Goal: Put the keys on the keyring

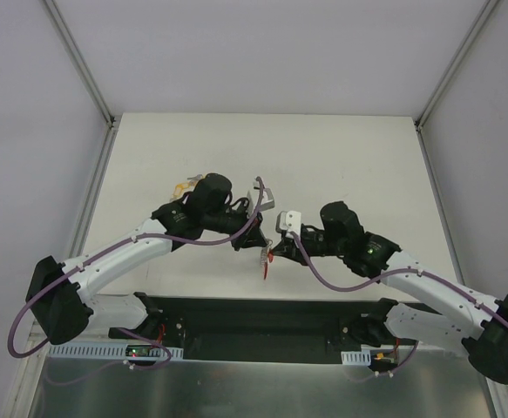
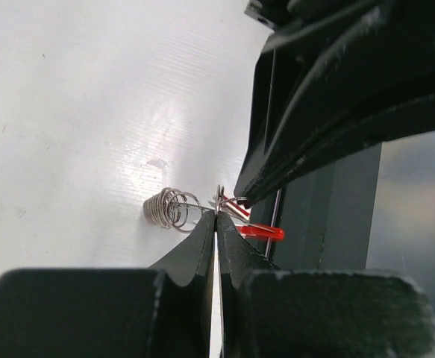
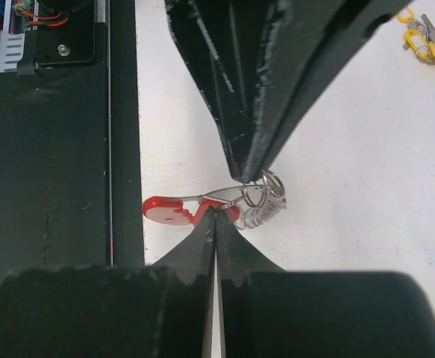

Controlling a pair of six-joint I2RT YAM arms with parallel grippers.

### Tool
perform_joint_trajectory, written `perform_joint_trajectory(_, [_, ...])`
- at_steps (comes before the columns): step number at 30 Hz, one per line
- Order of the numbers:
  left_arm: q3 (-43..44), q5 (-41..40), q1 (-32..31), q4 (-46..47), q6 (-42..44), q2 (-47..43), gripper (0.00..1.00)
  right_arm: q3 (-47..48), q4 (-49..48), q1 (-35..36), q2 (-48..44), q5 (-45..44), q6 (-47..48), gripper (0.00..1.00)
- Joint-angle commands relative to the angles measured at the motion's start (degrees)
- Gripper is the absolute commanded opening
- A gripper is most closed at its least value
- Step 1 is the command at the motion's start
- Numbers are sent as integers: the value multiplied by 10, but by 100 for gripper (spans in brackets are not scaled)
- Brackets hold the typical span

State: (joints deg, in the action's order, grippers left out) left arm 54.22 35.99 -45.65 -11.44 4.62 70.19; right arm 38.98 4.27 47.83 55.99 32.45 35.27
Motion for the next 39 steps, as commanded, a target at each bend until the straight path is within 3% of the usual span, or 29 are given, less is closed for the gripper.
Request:
perform_joint_trajectory(1, [39,16,6,25,-31,-3,0,23,28,22,-12,-26,25,1])
perform_joint_trajectory(14, [5,9,7,52,-29,-18,0,-6,-29,25,-24,-81,-26,3])
perform_joint_trajectory(17, [-20,-2,6,77,-26,-30,0,-22,-63,8,-52,-79,-71,12])
perform_joint_trajectory(18, [-25,-10,6,84,-26,-32,0,-34,-71,3,-61,-80,-84,21])
perform_joint_trajectory(21, [-45,-21,6,110,-24,-40,0,-43,-87,-5,-87,-78,-124,32])
perform_joint_trajectory(26, [-65,-36,6,148,-20,-47,0,-57,-121,-5,-107,-108,-190,43])
perform_joint_trajectory(30, [-73,-43,6,169,-21,-49,0,-58,-141,-5,-91,-122,-232,43])
perform_joint_trajectory(39, [-77,-41,6,192,-22,-57,0,-51,-149,3,-49,-165,-216,40])
